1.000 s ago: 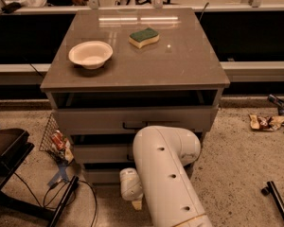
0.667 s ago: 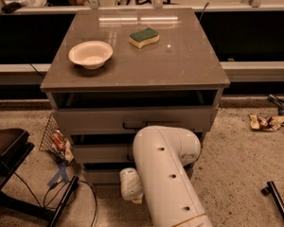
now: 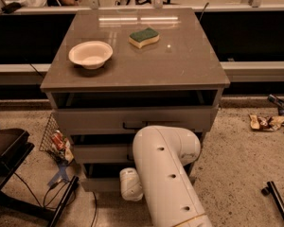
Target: Open bottom drawer
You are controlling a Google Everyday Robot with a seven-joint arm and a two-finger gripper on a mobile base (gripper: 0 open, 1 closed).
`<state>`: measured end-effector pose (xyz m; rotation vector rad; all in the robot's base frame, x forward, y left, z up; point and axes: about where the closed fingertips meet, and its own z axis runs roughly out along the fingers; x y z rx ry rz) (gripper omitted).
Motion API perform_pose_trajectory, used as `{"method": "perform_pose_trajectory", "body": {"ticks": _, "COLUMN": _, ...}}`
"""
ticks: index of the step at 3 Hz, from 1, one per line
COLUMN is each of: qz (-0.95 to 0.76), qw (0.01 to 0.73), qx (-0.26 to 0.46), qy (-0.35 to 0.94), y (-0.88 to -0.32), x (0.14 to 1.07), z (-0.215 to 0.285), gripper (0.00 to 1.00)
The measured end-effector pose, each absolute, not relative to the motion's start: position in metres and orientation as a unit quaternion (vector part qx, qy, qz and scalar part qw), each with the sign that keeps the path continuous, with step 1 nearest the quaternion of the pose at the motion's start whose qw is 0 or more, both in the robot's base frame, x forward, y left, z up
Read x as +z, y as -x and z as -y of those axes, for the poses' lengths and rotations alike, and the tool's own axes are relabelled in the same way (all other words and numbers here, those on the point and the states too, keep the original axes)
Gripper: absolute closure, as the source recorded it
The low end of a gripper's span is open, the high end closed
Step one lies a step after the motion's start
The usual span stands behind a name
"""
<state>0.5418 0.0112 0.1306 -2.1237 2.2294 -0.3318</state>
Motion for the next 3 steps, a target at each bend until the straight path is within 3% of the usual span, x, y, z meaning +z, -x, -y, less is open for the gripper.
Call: {"method": "perform_pose_trajectory", "body": {"ticks": 3, "qz": -0.737, "qw": 0.036, "qx": -0.114, "qy": 0.665, "y": -0.497, "x": 0.154, "z": 0.003, "gripper": 1.0}}
